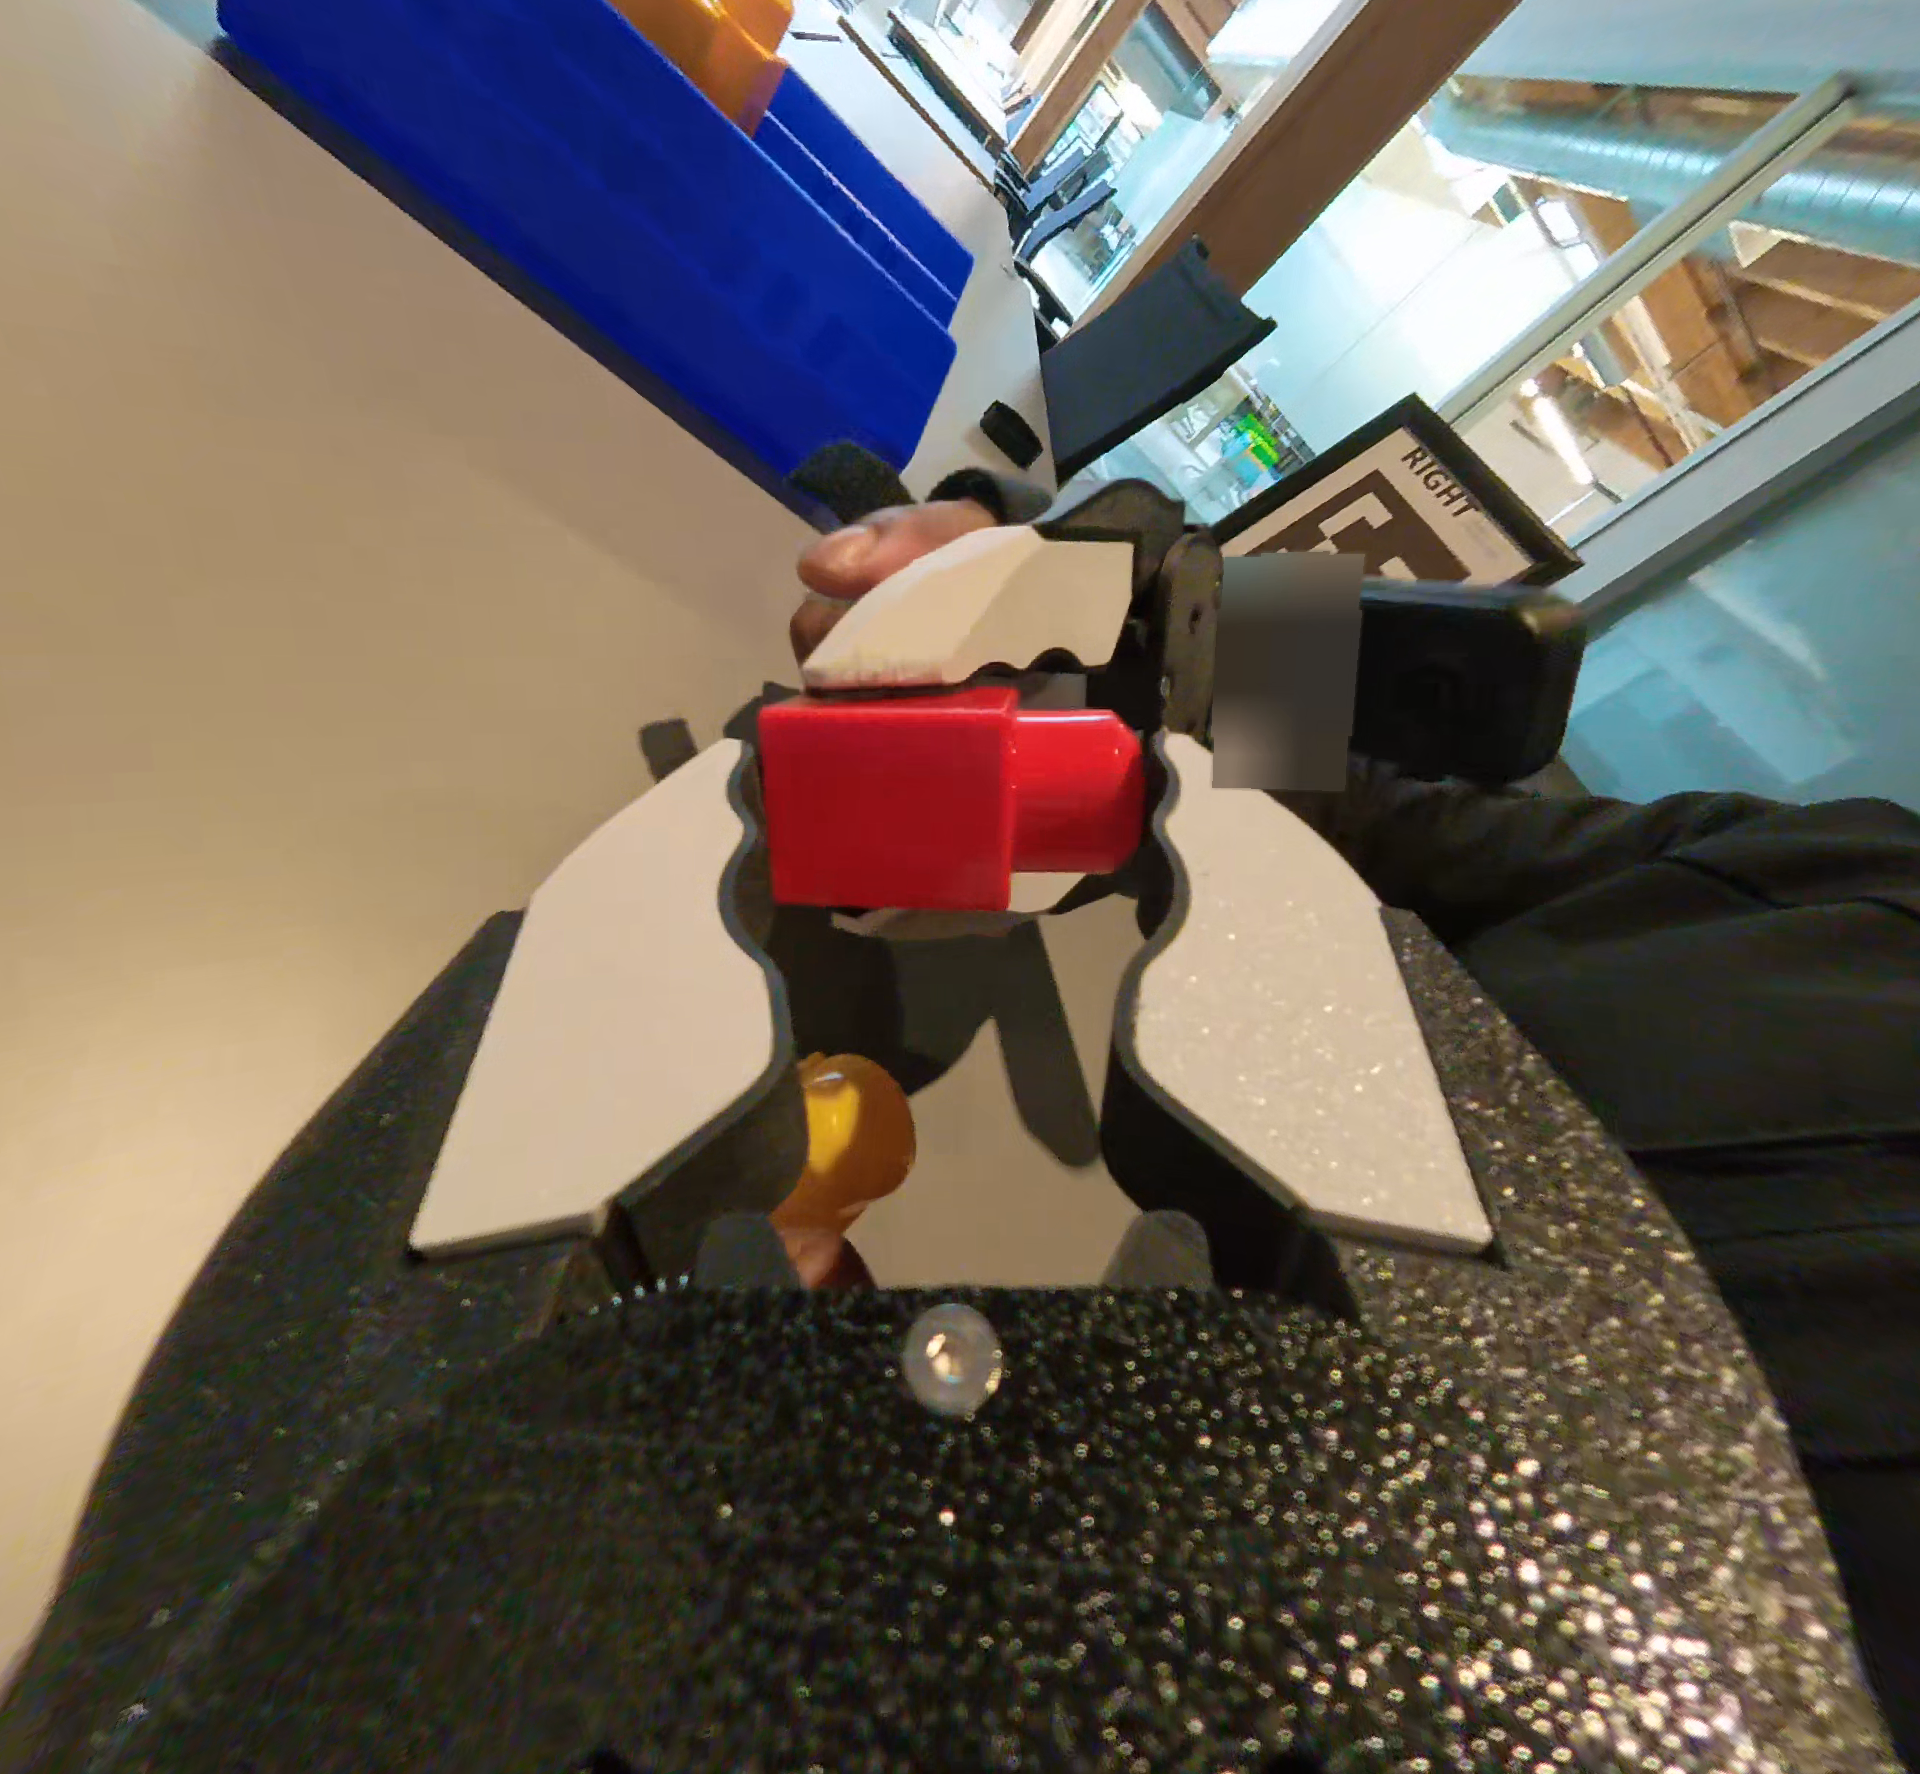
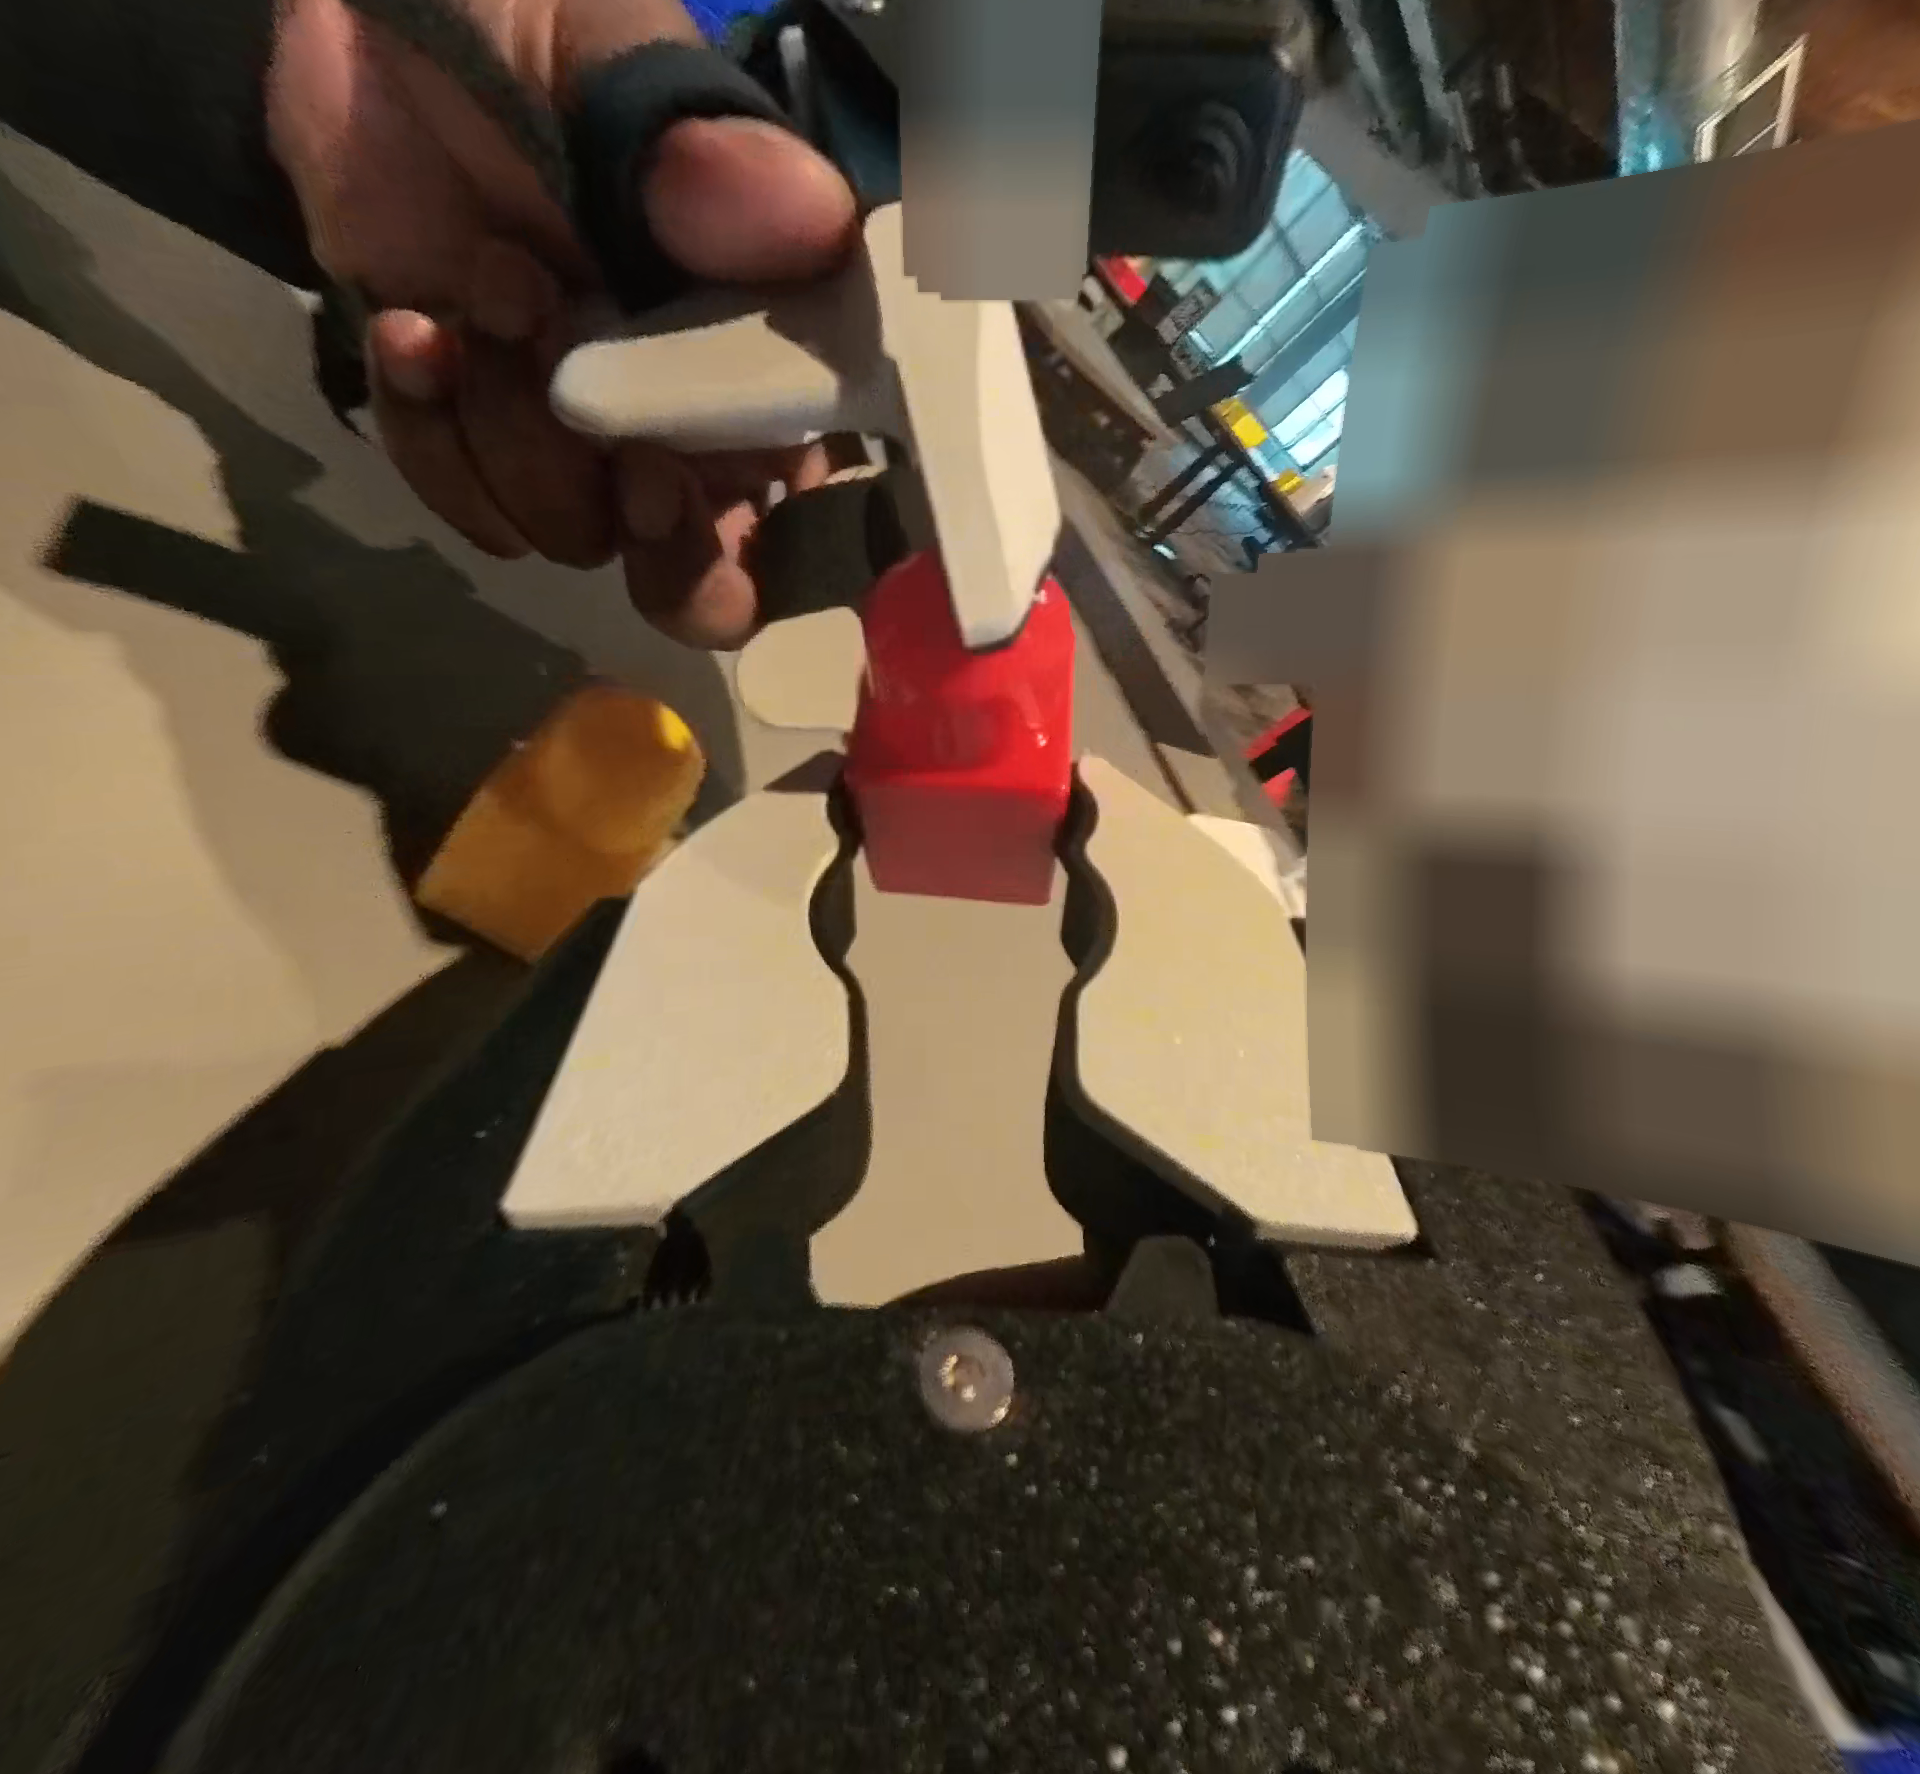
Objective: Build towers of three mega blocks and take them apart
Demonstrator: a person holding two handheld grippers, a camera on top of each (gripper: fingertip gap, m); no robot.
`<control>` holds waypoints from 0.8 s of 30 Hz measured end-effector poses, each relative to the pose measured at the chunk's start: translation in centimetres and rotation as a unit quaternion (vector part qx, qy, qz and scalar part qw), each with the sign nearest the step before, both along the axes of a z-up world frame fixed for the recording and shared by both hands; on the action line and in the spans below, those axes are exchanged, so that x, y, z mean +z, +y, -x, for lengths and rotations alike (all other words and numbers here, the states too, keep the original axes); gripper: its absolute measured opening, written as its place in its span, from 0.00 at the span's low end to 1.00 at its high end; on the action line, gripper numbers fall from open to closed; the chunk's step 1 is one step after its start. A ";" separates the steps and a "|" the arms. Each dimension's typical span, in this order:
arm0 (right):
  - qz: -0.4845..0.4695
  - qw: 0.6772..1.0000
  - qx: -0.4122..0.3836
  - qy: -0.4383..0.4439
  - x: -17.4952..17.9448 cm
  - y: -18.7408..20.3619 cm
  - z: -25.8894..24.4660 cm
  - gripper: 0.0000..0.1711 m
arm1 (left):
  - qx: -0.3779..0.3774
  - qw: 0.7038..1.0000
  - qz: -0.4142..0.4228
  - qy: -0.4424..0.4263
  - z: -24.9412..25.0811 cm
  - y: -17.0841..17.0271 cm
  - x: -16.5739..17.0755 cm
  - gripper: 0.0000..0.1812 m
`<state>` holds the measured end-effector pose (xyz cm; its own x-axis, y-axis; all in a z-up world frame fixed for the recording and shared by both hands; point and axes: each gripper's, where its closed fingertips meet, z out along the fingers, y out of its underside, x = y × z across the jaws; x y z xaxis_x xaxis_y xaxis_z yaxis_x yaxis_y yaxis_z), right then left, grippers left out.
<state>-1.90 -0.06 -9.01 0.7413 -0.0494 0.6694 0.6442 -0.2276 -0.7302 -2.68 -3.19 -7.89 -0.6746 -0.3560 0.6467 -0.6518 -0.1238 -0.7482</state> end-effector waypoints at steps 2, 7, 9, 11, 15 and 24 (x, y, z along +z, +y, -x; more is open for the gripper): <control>0.007 0.999 0.013 0.044 -0.3 0.0 0.4 0.21 | 0.010 1.000 -0.009 -0.017 0.1 0.9 0.1 0.36; 0.032 0.971 0.039 0.235 -0.7 0.0 1.3 0.21 | 0.067 0.997 -0.007 -0.042 -0.1 4.9 1.1 0.32; 0.035 0.947 0.056 0.314 -0.3 0.1 2.3 0.21 | 0.089 0.995 -0.012 -0.043 -0.4 6.3 1.1 0.31; 0.039 0.927 0.062 0.368 -0.1 0.3 3.2 0.21 | 0.104 0.994 -0.010 -0.039 -0.8 7.1 1.1 0.31; 0.052 0.918 0.027 0.393 -0.8 0.8 3.7 0.21 | 0.118 0.993 -0.008 -0.026 -1.3 7.4 0.5 0.30; 0.130 0.929 -0.057 0.342 -4.6 1.2 4.1 0.21 | 0.120 0.991 -0.050 -0.012 -1.2 7.0 -1.3 0.29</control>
<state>-5.99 1.13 -13.61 0.9975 -0.0551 0.0449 0.0120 -0.4919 -0.8706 -1.53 3.79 -9.21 -0.5777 -0.5702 0.5841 -0.5938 -0.1975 -0.7800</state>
